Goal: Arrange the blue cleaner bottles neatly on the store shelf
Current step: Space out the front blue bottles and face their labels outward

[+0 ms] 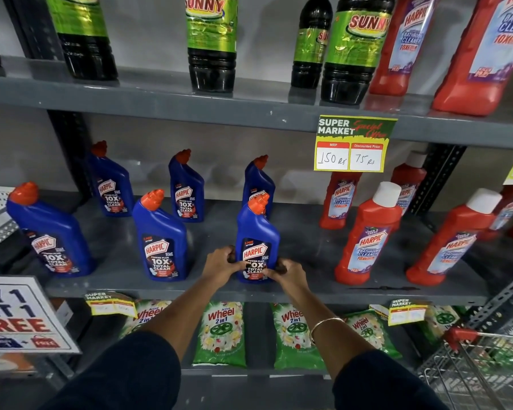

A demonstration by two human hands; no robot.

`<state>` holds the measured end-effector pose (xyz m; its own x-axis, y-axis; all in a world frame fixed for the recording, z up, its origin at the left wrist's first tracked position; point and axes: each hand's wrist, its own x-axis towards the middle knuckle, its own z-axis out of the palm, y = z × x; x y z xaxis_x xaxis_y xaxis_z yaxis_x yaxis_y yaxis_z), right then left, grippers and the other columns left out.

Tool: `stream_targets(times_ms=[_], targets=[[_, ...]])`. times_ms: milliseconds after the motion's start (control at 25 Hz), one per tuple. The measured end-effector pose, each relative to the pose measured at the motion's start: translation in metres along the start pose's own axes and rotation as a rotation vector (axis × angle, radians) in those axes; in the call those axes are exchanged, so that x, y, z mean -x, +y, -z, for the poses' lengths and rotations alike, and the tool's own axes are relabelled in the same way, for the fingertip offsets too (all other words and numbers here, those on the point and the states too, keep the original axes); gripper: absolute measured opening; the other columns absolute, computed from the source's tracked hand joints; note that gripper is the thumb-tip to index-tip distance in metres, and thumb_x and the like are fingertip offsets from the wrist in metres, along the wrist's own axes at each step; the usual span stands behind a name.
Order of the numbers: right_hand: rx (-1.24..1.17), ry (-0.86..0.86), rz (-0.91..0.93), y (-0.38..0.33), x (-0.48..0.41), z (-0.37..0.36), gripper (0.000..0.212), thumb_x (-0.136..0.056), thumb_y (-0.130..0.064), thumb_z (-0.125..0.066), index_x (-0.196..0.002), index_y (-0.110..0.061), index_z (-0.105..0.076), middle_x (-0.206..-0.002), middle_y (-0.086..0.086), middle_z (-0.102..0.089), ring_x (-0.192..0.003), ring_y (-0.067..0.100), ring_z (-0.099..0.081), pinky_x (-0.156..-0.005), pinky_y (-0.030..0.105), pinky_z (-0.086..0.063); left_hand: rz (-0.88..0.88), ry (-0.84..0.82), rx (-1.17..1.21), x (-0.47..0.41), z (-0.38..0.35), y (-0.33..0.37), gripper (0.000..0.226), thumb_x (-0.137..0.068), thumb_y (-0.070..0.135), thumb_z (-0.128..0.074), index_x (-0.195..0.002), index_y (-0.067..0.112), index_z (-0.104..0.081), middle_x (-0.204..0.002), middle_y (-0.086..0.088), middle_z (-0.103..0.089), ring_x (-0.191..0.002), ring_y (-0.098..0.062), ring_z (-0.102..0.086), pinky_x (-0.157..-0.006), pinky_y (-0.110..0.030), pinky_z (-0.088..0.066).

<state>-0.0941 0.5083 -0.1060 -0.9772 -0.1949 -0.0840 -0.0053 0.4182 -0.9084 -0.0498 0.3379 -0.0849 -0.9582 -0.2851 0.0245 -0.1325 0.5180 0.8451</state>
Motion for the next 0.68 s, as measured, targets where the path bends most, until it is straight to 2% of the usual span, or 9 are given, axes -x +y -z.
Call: stream_targets(times_ms=[200,280,360,440,480,560,640,680], targets=[[0.006,-0.024,0.001,-0.002,0.002,0.003,0.04,-0.073,-0.015,-0.077,-0.109,-0.003,-0.065,-0.11,0.016,-0.07,-0.103,0.026,-0.066,-0.08,0.026,-0.048,0.037,-0.009,-0.03,0.002,-0.003,0.004,0.044,-0.076,0.013,-0.07,-0.116,0.003,-0.056,-0.118,-0.018,-0.065,-0.108,-0.027,-0.061,-0.096,-0.038,-0.049],[0.011,-0.001,-0.009,-0.003,0.005,0.004,0.05,-0.071,-0.018,-0.078,-0.116,-0.003,-0.06,-0.114,0.015,-0.068,-0.107,0.027,-0.064,-0.084,0.027,-0.048,0.062,-0.003,-0.042,0.006,-0.003,0.005,0.059,-0.075,0.018,-0.071,-0.127,0.004,-0.046,-0.129,-0.017,-0.057,-0.118,-0.027,-0.055,-0.099,-0.036,-0.043],[-0.006,0.03,-0.025,-0.001,0.011,0.003,0.071,-0.069,-0.02,-0.08,-0.129,-0.003,-0.048,-0.124,0.015,-0.062,-0.113,0.027,-0.059,-0.091,0.031,-0.048,0.079,0.047,-0.036,0.014,-0.001,0.0,0.068,-0.076,0.024,-0.07,-0.133,0.005,-0.038,-0.135,-0.016,-0.051,-0.124,-0.028,-0.049,-0.1,-0.036,-0.041],[-0.042,0.067,-0.044,0.003,0.018,0.002,0.085,-0.068,-0.019,-0.081,-0.138,-0.004,-0.036,-0.13,0.016,-0.055,-0.118,0.029,-0.056,-0.098,0.037,-0.048,0.03,0.134,-0.042,0.029,0.004,-0.011,0.057,-0.08,0.024,-0.067,-0.128,0.005,-0.042,-0.13,-0.016,-0.055,-0.117,-0.026,-0.054,-0.094,-0.034,-0.044],[-0.064,0.103,-0.038,0.006,0.021,0.002,0.085,-0.068,-0.018,-0.082,-0.138,-0.004,-0.036,-0.129,0.017,-0.055,-0.116,0.029,-0.056,-0.097,0.039,-0.048,-0.006,0.178,-0.062,0.039,0.007,-0.02,0.049,-0.082,0.023,-0.064,-0.125,0.007,-0.047,-0.126,-0.014,-0.059,-0.111,-0.024,-0.057,-0.091,-0.032,-0.046],[-0.059,0.241,0.008,0.007,0.036,-0.002,0.069,-0.069,-0.019,-0.08,-0.127,-0.001,-0.046,-0.118,0.018,-0.059,-0.106,0.031,-0.059,-0.088,0.04,-0.05,-0.068,0.254,-0.138,0.062,0.019,-0.04,0.036,-0.085,0.024,-0.059,-0.118,0.01,-0.053,-0.119,-0.01,-0.062,-0.104,-0.022,-0.061,-0.087,-0.034,-0.05],[0.066,0.392,0.074,0.003,0.053,-0.012,0.04,-0.076,-0.029,-0.074,-0.102,-0.004,-0.055,-0.099,0.016,-0.065,-0.09,0.031,-0.063,-0.074,0.04,-0.052,-0.122,0.298,-0.273,0.08,0.038,-0.062,0.028,-0.087,0.026,-0.055,-0.11,0.012,-0.056,-0.115,-0.008,-0.061,-0.099,-0.025,-0.062,-0.079,-0.038,-0.052],[0.153,0.398,0.103,0.0,0.063,-0.021,0.032,-0.079,-0.034,-0.069,-0.091,-0.007,-0.056,-0.09,0.014,-0.067,-0.083,0.031,-0.064,-0.067,0.039,-0.051,-0.145,0.316,-0.339,0.088,0.05,-0.072,0.025,-0.087,0.027,-0.054,-0.107,0.012,-0.057,-0.113,-0.007,-0.059,-0.095,-0.027,-0.062,-0.073,-0.038,-0.052]])
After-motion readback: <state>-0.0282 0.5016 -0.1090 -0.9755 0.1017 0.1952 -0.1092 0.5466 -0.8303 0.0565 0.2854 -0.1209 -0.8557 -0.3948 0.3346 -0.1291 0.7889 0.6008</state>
